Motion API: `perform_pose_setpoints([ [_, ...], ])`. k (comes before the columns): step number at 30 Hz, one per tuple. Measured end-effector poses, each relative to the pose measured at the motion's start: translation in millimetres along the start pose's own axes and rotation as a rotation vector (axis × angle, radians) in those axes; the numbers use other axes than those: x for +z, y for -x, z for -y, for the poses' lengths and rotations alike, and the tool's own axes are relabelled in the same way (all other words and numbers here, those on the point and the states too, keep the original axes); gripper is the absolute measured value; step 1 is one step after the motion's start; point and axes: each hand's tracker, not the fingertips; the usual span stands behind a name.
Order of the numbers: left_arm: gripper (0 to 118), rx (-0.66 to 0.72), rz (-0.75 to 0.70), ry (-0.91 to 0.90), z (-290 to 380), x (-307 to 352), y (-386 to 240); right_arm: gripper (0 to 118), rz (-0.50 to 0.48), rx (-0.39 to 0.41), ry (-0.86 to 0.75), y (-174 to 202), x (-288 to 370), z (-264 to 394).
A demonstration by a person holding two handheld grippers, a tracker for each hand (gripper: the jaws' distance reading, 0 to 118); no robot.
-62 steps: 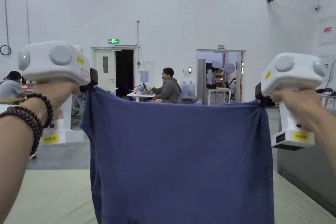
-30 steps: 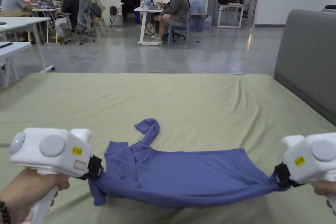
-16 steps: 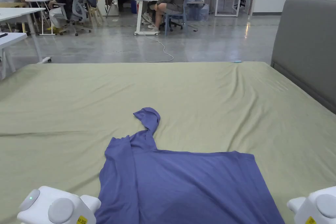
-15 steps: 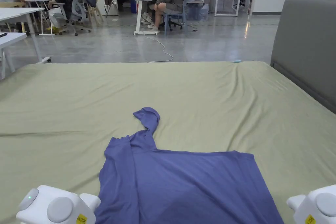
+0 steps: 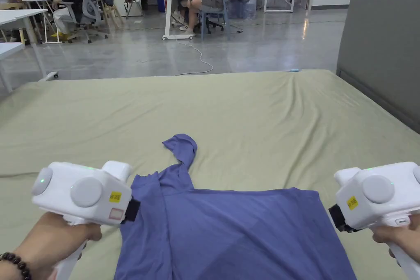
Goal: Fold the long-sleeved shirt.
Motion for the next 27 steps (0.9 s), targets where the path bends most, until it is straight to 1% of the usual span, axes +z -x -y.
perform_pose_setpoints([
  [3, 0, 0.05, 0.024, -0.012, -40.0, -25.8, 3.3, 0, -0.044, -0.028, -0.005, 2.8, -12.9, -22.4],
  [4, 0, 0.06, 0.03, -0.014, -55.9, -36.4, 5.0, 0, -0.043, -0.029, -0.007, 4.2, -17.8, -29.0],
  [8, 0, 0.155, 0.036, -0.05, -127.7, -95.3, 32.2, 0, -0.024, -0.001, -0.006, 11.0, -40.2, -59.6],
  [9, 4, 0.177, 0.031, -0.045, -150.1, -113.5, 46.2, 0, -0.027, 0.006, -0.002, 11.0, -48.2, -66.1],
  [10, 18, 0.2, 0.021, -0.054, -171.7, -133.8, 55.4, 0, -0.027, 0.004, 0.002, 11.6, -57.2, -72.5],
  [11, 38, 0.221, 0.007, -0.063, -188.4, -152.3, 60.9, 0, -0.027, 0.004, 0.005, 13.8, -62.4, -80.8],
  [12, 77, 0.235, 0.004, -0.073, -204.1, -173.4, 66.6, 0, -0.03, 0.009, 0.004, 15.4, -69.2, -85.3],
  [13, 100, 0.256, 0.003, -0.076, -220.0, -194.2, 77.4, 0, -0.034, 0.01, 0.001, 17.0, -75.5, -88.2],
  [14, 108, 0.278, -0.002, -0.089, -230.2, -212.5, 82.3, 0, -0.042, 0.005, -0.001, 17.8, -80.9, -90.2],
  [17, 108, 0.328, -0.022, -0.089, -260.5, -269.7, 101.6, 0, -0.095, -0.025, 0.022, 22.3, -94.5, -94.4],
  [19, 108, 0.345, -0.085, -0.048, -274.3, -308.6, 109.0, 0, -0.113, -0.039, 0.028, 25.3, -103.8, -94.7],
  [22, 108, 0.31, -0.123, -0.025, -288.4, -354.3, 121.1, 0, -0.138, -0.036, 0.043, 25.8, -118.2, -89.0],
  [24, 108, 0.268, -0.141, -0.037, -291.2, -375.8, 122.7, 0, -0.146, -0.039, 0.055, 26.0, -126.5, -87.4],
  [26, 108, 0.259, -0.141, -0.046, -292.0, -387.5, 125.8, 0, -0.159, -0.039, 0.073, 22.5, -135.3, -82.1],
  [27, 102, 0.262, -0.125, -0.045, -291.7, -393.2, 126.4, 0, -0.165, -0.039, 0.076, 21.4, -138.8, -81.4],
])
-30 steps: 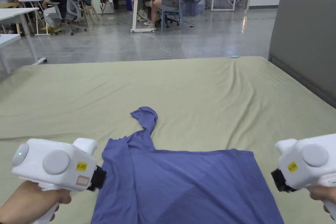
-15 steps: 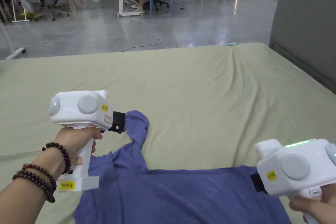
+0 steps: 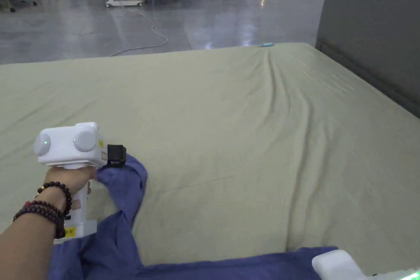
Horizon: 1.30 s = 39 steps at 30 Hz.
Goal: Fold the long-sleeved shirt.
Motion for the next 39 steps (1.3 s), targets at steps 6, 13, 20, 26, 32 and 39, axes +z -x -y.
perform_pose_setpoints([
  [6, 16, -0.065, 0.01, 0.091, 11.6, -15.9, -15.7, 0, -0.008, -0.048, 0.0, -10.0, -4.2, 7.7],
  [13, 4, -0.014, -0.01, 0.041, -8.3, 59.8, -14.5, 0, -0.006, -0.11, -0.04, -18.1, 17.7, 7.8],
  [20, 4, -0.085, -0.029, -0.149, 37.8, 232.9, 6.3, 0, 0.002, -0.113, -0.112, -3.6, 58.2, 16.7],
  [26, 5, -0.084, 0.097, -0.105, 132.8, 333.2, 11.4, 0, 0.11, -0.038, -0.166, 24.0, 101.0, 28.1],
  [32, 5, 0.002, 0.122, 0.042, 250.6, 347.1, 14.1, 0, 0.073, -0.019, -0.216, 52.1, 141.3, 62.6],
  [39, 5, 0.057, 0.157, 0.189, 329.8, 316.4, 10.4, 0, 0.039, 0.009, -0.217, 74.1, 160.0, 103.2],
])
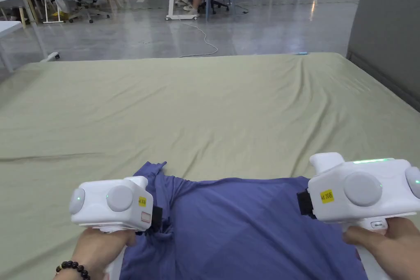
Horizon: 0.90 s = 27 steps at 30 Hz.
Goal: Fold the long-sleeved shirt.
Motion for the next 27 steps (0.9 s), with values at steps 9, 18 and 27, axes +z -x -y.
perform_pose_setpoints([
  [9, 118, 0.024, 0.087, -0.098, 6.5, 25.4, 7.6, 37, -0.005, -0.022, 0.006, -5.5, 6.0, 19.4],
  [18, 0, -0.08, 0.01, -0.142, -12.8, 44.3, 0.7, 0, 0.017, -0.054, 0.003, -7.5, -10.0, 21.0],
  [27, 3, 0.014, -0.032, -0.239, -93.6, 16.7, 12.6, 0, 0.028, -0.082, 0.035, -20.7, -35.9, 8.5],
])
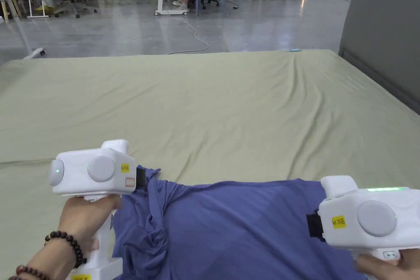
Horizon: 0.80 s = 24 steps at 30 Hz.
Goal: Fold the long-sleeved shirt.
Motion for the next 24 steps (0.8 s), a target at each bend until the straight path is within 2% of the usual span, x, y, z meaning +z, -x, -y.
perform_pose_setpoints([
  [1, 33, 0.012, -0.011, -0.004, -10.3, -15.1, 4.3, 0, 0.003, -0.003, 0.004, -1.9, -2.2, -1.0],
  [2, 80, 0.02, -0.006, 0.013, -19.0, -30.9, 9.0, 0, 0.005, -0.007, 0.008, -3.3, -3.8, -0.9],
  [3, 118, 0.033, -0.013, 0.06, -28.1, -50.7, 14.1, 0, 0.008, -0.014, 0.013, -5.6, -5.6, -1.9],
  [6, 118, 0.076, -0.053, 0.146, -39.8, -87.6, 27.4, 0, 0.017, -0.038, 0.023, -14.7, -10.5, -5.5],
  [11, 117, 0.055, -0.129, 0.222, -34.8, -148.7, 25.5, 0, 0.039, -0.08, 0.044, -30.6, -18.2, -12.2],
  [12, 109, 0.046, -0.144, 0.258, -32.1, -152.6, 24.6, 0, 0.049, -0.084, 0.048, -33.2, -19.4, -13.8],
  [13, 91, 0.037, -0.152, 0.293, -27.9, -156.1, 23.6, 0, 0.057, -0.088, 0.049, -36.0, -21.0, -15.6],
  [14, 59, 0.02, -0.138, 0.312, -23.5, -156.6, 23.0, 0, 0.062, -0.093, 0.05, -39.1, -22.6, -17.1],
  [15, 14, 0.019, -0.096, 0.312, -17.9, -153.3, 23.1, 0, 0.063, -0.097, 0.053, -42.7, -25.5, -19.8],
  [16, 8, 0.076, 0.015, 0.287, -21.1, -150.4, 23.2, 0, 0.065, -0.106, 0.056, -46.0, -28.7, -23.3],
  [17, 8, 0.125, 0.048, 0.27, -23.2, -144.6, 19.1, 0, 0.07, -0.118, 0.06, -49.1, -32.4, -28.3],
  [18, 8, 0.066, -0.022, 0.274, -24.7, -139.1, 11.1, 0, 0.076, -0.13, 0.057, -52.9, -37.0, -35.5],
  [19, 8, -0.054, -0.029, 0.247, -24.8, -135.4, 4.8, 0, 0.077, -0.137, 0.054, -56.5, -41.5, -45.7],
  [20, 8, -0.089, -0.032, 0.244, -23.8, -132.0, 1.0, 0, 0.08, -0.146, 0.045, -60.0, -46.1, -57.3],
  [22, 8, -0.028, 0.002, 0.239, -26.6, -123.2, 3.3, 0, 0.088, -0.167, 0.029, -68.9, -58.3, -86.7],
  [23, 8, 0.01, 0.025, 0.229, -28.4, -118.8, 5.4, 13, 0.09, -0.163, 0.033, -72.5, -66.4, -101.9],
  [24, 8, 0.028, 0.029, 0.216, -29.2, -114.4, 7.1, 61, 0.09, -0.154, 0.045, -77.2, -78.3, -119.1],
])
